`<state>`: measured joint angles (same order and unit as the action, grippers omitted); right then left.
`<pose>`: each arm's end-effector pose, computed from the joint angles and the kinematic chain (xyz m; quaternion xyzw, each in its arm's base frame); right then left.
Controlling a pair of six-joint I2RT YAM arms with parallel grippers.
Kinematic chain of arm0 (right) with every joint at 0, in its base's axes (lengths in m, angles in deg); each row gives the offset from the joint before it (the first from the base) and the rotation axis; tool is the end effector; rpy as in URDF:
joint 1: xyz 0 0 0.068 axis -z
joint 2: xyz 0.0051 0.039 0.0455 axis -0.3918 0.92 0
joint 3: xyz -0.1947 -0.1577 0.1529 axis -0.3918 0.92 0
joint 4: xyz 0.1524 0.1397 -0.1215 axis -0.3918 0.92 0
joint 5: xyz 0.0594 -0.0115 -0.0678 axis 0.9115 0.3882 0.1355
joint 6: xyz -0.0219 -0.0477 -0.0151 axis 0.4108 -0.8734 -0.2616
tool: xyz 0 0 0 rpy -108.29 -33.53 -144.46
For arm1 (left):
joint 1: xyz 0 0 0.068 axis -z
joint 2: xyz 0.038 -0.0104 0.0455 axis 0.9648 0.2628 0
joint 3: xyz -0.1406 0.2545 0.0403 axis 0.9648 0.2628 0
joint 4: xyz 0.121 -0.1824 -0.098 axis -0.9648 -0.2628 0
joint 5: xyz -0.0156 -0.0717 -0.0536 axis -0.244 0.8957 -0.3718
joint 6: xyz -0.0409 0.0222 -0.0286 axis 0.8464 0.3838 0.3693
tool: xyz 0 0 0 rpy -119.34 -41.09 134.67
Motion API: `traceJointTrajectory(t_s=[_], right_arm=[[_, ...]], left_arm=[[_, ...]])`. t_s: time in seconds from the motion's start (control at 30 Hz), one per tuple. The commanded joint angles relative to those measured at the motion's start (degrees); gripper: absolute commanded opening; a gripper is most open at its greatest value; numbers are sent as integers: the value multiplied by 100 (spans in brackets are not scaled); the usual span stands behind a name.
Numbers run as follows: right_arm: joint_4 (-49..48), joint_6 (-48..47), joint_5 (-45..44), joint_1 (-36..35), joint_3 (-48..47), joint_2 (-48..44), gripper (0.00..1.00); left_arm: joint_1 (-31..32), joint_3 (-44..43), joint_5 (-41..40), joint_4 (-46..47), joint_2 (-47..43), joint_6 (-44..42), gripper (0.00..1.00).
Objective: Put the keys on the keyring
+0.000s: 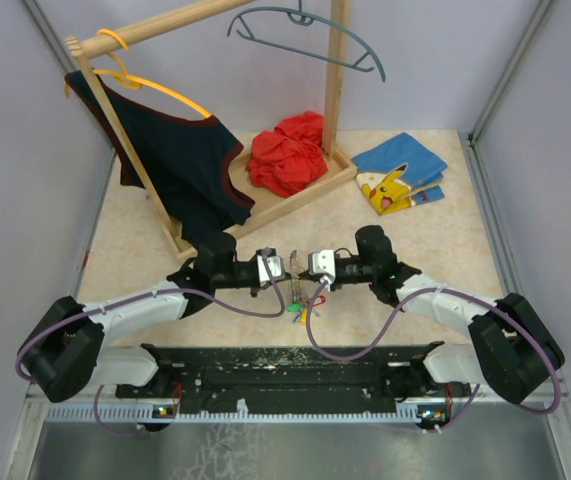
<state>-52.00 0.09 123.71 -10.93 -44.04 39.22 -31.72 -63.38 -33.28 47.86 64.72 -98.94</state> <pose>0.1694 0.1476 0.2376 -0.6518 0.4645 0.3119 0.5120 0.1606 -0.1774 0.2447 0.6027 0.5395 -0.2950 0.5087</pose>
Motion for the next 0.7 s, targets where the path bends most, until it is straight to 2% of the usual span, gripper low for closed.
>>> traceJointTrajectory(t_s=[0.0,0.2,0.67], right_arm=[[-183,18,178,-28,-265,-106,0],[-139,27,-129,-27,-211,-208,0],[-99,40,-37,-28,-266,-131,0]], left_arm=[[37,-185,136,25,36,24,0],[41,-184,-19,-195,-26,-23,0],[46,-333,97,-337,71,-60,0]])
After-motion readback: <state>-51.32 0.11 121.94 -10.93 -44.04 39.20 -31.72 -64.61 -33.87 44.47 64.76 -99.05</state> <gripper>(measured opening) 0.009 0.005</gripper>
